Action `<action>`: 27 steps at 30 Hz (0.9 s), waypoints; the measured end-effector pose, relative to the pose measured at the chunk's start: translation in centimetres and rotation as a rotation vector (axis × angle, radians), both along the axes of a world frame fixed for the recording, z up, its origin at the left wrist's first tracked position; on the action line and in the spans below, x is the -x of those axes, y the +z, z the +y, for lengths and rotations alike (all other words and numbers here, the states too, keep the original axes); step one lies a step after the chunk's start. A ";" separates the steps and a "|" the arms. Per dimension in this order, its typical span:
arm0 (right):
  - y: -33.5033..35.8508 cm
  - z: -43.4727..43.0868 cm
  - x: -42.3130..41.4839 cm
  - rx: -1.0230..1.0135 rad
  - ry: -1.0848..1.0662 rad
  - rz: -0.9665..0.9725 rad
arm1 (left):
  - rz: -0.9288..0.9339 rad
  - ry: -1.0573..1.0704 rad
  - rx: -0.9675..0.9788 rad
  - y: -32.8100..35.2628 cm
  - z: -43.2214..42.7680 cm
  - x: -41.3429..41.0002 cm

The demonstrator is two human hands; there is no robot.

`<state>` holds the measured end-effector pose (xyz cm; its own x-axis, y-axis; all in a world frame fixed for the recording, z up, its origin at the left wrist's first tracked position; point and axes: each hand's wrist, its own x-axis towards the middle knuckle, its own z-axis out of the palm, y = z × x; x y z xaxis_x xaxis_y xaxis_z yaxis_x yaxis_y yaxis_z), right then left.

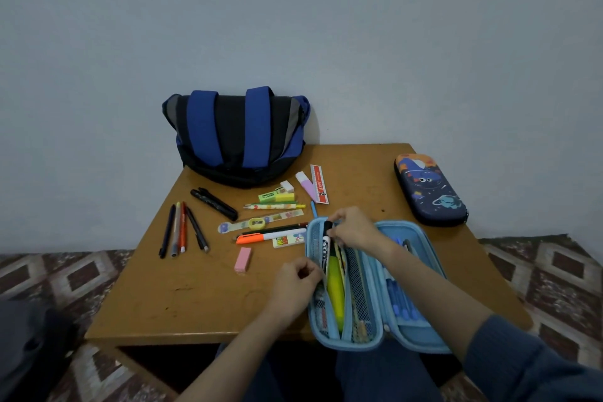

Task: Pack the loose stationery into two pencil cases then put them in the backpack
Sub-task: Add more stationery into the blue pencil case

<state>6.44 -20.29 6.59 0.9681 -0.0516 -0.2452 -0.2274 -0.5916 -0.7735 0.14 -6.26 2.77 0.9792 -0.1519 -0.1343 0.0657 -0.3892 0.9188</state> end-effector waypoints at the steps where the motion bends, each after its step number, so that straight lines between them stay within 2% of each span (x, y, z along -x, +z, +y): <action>1: 0.1 -0.1 0.0 0.052 0.010 -0.031 | -0.004 0.002 -0.001 0.0 0.0 0.0; 16: 0.3 -0.6 1.2 0.148 0.149 -0.001 | -0.056 0.018 0.015 -0.1 -0.3 0.8; 21: -0.9 0.2 1.5 0.235 0.156 -0.002 | -0.079 -0.010 0.022 0.0 -0.1 0.9; 24: -1.7 0.3 1.6 0.186 0.087 -0.084 | -0.065 -0.033 0.012 0.0 0.1 0.8; 27: -1.4 -0.2 1.8 0.151 0.112 -0.059 | -0.033 -0.058 -0.017 -0.1 0.2 0.7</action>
<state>4.67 -20.45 5.19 0.9823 0.0256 -0.1854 -0.1102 -0.7214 -0.6837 -0.57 -6.04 2.66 0.9727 -0.2066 -0.1056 0.0127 -0.4070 0.9134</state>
